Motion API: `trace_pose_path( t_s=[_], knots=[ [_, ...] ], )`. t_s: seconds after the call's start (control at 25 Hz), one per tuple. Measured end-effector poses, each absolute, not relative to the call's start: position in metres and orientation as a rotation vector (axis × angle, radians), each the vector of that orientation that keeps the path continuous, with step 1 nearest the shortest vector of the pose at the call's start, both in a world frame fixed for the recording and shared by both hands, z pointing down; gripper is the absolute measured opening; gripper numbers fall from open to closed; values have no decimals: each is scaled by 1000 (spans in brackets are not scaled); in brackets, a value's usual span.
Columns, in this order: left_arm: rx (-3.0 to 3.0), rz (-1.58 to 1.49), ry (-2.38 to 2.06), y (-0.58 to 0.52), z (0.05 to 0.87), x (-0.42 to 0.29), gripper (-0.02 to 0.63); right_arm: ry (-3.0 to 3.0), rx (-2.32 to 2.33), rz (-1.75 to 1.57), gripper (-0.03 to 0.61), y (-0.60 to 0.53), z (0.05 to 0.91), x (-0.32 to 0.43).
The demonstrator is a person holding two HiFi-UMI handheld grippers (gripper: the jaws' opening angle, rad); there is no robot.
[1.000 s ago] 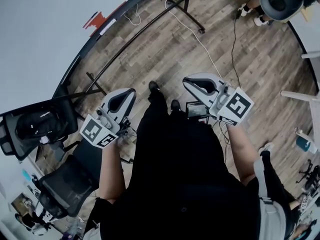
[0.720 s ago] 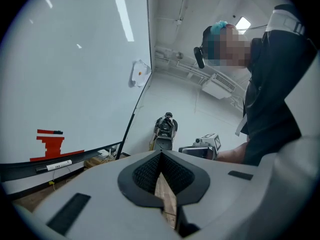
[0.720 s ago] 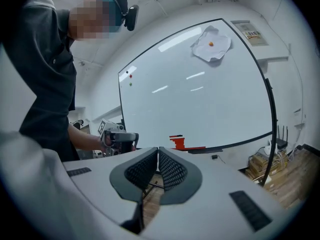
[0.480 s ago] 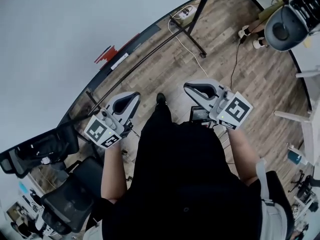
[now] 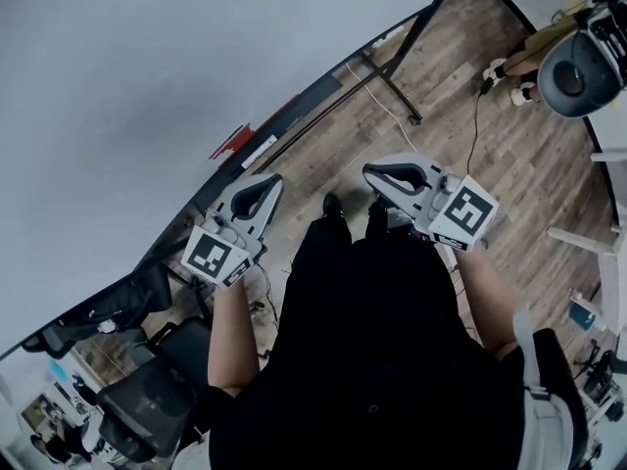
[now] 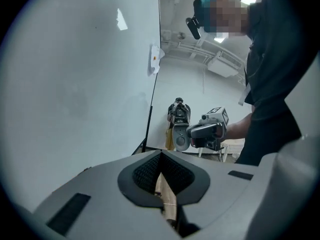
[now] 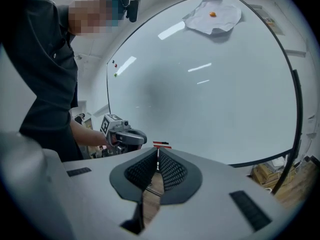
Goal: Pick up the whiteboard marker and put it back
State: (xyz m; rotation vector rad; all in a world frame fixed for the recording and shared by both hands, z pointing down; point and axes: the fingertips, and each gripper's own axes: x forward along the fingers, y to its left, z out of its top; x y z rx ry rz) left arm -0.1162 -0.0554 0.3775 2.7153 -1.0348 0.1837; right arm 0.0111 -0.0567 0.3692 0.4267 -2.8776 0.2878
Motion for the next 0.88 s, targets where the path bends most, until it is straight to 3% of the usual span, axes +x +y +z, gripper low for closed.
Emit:
trace_pose_path(
  t_s=[0.16,0.48,0.88],
  knots=[
    [2698,310,-1123,-71,385,-120,12,-2907,322,280,21,-81,370,0],
    [2586,864,-1272,-104,429,-122,12,-2942,-20,322,21,-110,381,-15],
    [2461,1196,-1277,-113,457,-144,12,-2918,-120,270,20,-140,392,-49]
  ],
)
